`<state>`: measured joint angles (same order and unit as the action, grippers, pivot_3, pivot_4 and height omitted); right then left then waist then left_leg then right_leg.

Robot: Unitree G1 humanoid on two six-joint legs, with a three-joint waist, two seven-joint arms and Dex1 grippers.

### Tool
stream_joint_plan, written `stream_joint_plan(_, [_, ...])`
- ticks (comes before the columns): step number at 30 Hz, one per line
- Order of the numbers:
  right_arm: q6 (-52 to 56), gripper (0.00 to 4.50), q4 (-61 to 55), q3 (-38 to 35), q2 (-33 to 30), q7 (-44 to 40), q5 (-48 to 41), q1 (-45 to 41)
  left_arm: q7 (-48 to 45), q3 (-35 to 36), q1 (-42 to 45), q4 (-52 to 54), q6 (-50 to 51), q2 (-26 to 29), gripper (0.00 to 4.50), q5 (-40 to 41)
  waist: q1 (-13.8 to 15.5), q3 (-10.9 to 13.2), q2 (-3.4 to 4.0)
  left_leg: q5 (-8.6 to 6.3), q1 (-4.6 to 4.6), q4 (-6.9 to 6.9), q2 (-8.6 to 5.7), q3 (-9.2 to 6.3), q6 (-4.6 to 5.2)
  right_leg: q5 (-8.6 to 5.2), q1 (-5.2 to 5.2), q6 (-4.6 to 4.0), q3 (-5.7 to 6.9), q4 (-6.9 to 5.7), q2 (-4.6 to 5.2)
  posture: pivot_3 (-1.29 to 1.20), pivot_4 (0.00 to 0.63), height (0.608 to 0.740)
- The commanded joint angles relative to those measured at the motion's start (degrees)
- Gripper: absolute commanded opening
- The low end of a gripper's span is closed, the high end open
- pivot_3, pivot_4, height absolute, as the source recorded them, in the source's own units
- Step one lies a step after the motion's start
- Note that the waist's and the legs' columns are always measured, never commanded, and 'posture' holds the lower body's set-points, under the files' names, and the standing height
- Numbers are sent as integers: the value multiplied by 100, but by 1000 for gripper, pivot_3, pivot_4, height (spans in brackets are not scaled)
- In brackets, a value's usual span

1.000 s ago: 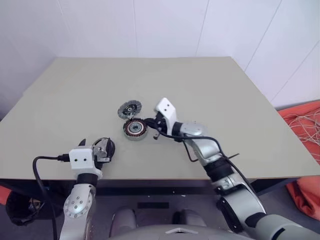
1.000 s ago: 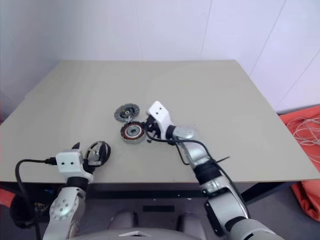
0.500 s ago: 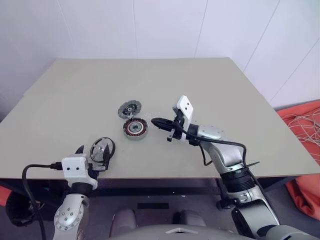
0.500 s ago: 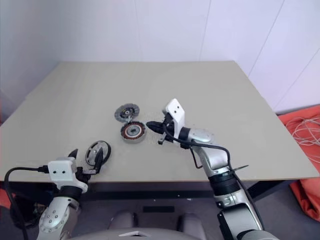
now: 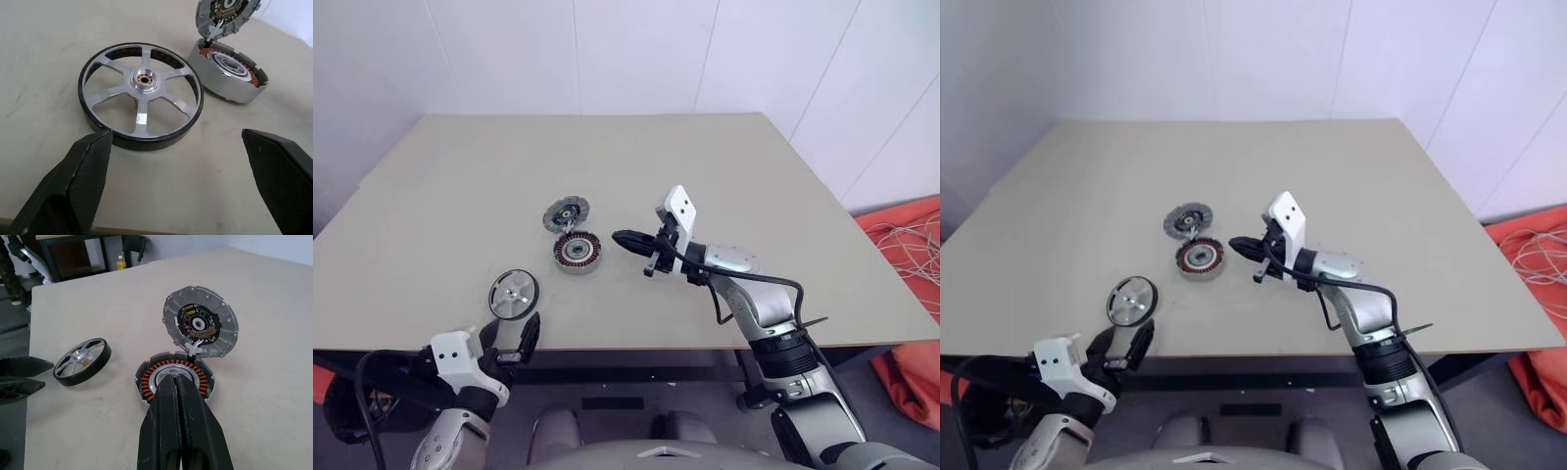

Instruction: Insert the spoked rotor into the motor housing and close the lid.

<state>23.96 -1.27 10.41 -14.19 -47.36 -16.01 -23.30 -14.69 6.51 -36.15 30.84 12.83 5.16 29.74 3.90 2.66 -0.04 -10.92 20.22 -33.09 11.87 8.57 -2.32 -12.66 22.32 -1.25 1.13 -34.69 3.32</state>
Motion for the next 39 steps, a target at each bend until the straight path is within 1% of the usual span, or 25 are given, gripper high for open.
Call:
stream_joint_plan(1, [-30, 38, -102, -16, 19, 27, -79, -97, 38, 159, 32, 441, 163, 10, 4500, 472, 0, 0, 0, 0, 0, 0, 0, 0, 0, 0, 0, 0, 0, 0, 0, 0, 0, 740])
stream_joint_plan(5, [-70, 38, -70, -6, 25, 66, -43, -78, 95, 319, -31, 686, 542, -2, 4500, 1366, 0, 0, 0, 0, -2, 0, 0, 1, 0, 0, 0, 0, 0, -1, -1, 0, 0, 740])
stream_joint_plan(9, [-99, 38, -76, 0, 4, 98, -13, -26, -23, 412, -357, 1007, 760, 53, 4500, 2266, -1, -1, -2, 0, 0, 0, -1, 3, 0, 0, 1, 0, 0, 0, -1, 0, 0, 740])
stream_joint_plan(13, [-103, 38, -100, 2, -15, 115, -17, 15, -22, 458, -632, 1066, 843, 95, 4500, 2834, -1, 0, 0, 0, 1, 1, -1, 3, 0, 0, 2, 0, 0, 0, -3, 0, 0, 740])
stream_joint_plan(17, [-119, 38, -96, 12, -17, 122, -10, 24, 351, 504, -583, 913, 915, 14, 4500, 3191, 2, 0, -1, 0, -1, 1, -2, 3, 0, -1, -1, 1, 0, 0, -2, 0, 0, 740])
stream_joint_plan(22, [-125, 38, -53, 28, 3, 142, 0, -23, 792, 557, -322, 687, 1061, 31, 4500, 3405, -1, 1, -5, 0, -13, -2, -6, 3, -1, -1, -8, 3, 0, 0, -4, 0, 0, 740])
stream_joint_plan(28, [-144, 38, -26, 27, 26, 184, 10, -58, 1108, 511, -133, 546, 1204, 30, 4500, 3558, -1, -2, -10, 1, -13, -5, -6, 2, -2, -1, -10, 3, 0, 0, -4, 0, 0, 740])
stream_joint_plan(39, [-126, 38, -81, 10, 38, 300, -4, -42, 1830, 624, 249, 272, 1311, -197, 4500, 4009, 5, -2, -11, 1, -12, -5, -6, 3, -3, -1, -14, 3, 1, -2, -4, 0, 0, 740])
